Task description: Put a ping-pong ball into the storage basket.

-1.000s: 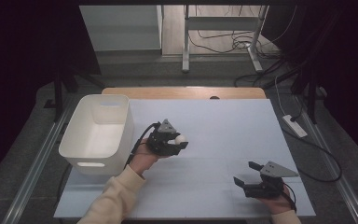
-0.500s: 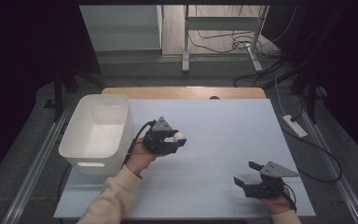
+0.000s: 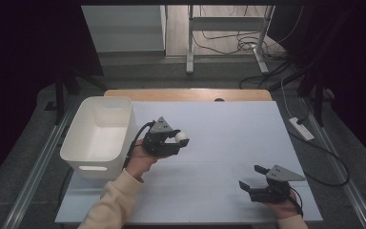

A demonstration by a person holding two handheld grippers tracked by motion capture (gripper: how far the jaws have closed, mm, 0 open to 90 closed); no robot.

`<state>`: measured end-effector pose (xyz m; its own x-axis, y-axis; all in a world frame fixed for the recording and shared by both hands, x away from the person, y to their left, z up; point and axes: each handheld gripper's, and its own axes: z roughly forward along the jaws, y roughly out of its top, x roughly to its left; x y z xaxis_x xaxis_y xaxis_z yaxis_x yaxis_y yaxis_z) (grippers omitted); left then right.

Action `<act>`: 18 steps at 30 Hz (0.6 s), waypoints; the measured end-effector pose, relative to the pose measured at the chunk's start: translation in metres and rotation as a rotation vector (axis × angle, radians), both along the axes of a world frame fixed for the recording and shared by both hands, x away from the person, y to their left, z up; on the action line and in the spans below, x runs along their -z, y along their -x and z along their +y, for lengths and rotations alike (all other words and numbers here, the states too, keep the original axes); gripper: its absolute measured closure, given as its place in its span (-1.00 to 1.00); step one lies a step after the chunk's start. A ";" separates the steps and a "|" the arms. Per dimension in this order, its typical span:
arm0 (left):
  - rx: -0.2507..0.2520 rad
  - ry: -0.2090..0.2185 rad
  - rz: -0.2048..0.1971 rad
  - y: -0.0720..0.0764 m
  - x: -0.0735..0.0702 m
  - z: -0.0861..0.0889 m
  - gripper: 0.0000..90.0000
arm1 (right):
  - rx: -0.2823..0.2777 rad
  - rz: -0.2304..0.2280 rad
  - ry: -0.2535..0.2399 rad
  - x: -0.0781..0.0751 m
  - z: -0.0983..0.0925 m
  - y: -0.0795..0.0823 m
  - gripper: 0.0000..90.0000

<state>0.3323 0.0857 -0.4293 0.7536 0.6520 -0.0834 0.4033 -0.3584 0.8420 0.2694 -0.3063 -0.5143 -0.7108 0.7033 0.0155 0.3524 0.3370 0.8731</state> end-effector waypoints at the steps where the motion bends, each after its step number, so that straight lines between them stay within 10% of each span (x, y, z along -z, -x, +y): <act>1: -0.001 0.002 -0.004 0.000 -0.001 0.001 0.12 | 0.000 0.000 0.000 0.000 0.000 0.000 -0.71; 18: -0.018 0.041 -0.055 0.007 -0.017 0.013 0.12 | 0.000 -0.002 0.001 0.000 0.000 0.000 -0.71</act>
